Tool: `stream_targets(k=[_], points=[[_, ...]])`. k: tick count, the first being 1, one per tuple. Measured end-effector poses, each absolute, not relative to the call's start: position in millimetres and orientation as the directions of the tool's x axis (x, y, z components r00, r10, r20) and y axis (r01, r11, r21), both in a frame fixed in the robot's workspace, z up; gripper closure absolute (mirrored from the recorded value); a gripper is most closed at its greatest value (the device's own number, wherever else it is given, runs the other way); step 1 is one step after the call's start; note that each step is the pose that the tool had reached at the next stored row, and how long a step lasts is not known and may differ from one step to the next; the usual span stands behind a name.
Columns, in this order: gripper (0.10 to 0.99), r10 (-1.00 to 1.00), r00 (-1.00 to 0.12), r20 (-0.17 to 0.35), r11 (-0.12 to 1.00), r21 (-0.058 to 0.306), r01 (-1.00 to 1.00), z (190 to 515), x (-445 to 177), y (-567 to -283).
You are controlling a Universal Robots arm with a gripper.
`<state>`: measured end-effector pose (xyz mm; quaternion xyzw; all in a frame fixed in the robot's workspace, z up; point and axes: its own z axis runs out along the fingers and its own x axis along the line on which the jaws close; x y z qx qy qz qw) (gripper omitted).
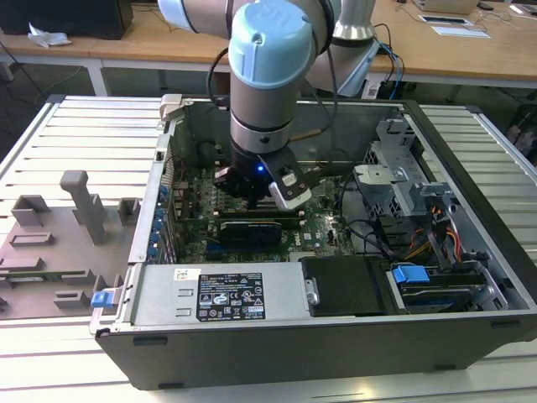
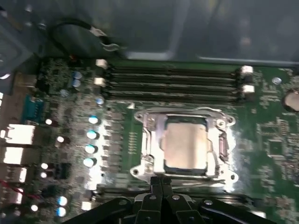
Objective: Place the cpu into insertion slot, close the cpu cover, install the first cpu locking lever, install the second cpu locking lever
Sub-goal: 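Install the second cpu locking lever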
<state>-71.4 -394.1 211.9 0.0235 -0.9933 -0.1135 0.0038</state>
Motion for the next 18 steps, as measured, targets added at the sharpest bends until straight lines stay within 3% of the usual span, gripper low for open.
stream_targets(k=[2,6,18], points=[[0.98,-0.051,-0.999,0.002,0.971,0.233,-0.049,210.1,-75.1,-394.8],[0.98,-0.069,-0.998,-0.002,0.952,0.298,-0.067,200.0,-82.8,-397.9],[0.98,-0.082,-0.997,-0.012,0.948,0.306,-0.082,191.8,-92.4,-397.9]])
